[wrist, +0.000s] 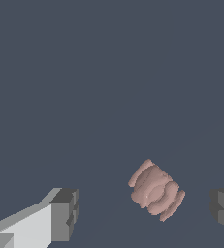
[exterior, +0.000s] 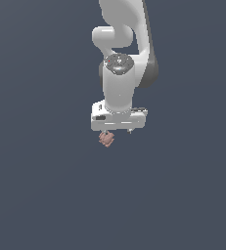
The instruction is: Pick up the object and move it to a goal position.
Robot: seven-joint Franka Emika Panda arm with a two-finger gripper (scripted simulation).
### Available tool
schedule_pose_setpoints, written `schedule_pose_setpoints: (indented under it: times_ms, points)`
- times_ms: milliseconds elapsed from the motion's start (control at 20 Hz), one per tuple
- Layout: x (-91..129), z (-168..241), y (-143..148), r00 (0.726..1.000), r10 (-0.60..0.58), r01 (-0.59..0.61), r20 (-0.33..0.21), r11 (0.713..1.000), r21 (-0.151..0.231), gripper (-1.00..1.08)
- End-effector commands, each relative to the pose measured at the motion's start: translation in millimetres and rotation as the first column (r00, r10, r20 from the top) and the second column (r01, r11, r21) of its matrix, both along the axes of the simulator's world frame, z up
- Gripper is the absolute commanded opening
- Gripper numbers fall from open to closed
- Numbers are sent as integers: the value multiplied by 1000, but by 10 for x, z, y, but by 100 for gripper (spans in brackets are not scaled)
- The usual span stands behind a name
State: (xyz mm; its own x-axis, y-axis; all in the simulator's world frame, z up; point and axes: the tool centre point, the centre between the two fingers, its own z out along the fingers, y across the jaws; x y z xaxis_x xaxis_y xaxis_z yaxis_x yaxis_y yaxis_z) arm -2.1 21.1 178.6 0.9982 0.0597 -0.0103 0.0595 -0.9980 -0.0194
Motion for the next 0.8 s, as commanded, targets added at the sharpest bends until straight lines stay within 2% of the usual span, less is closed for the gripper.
schedule_pose_setpoints:
  times_ms: [0,400,750]
  points:
    - [0,0,0,1000,0,0,0,1000,0,100]
    - [-104,21,-38,1000,19,-19,-24,1000,-1,100]
    - [-108,-2,-46,1000,3,-3,-22,1000,-1,100]
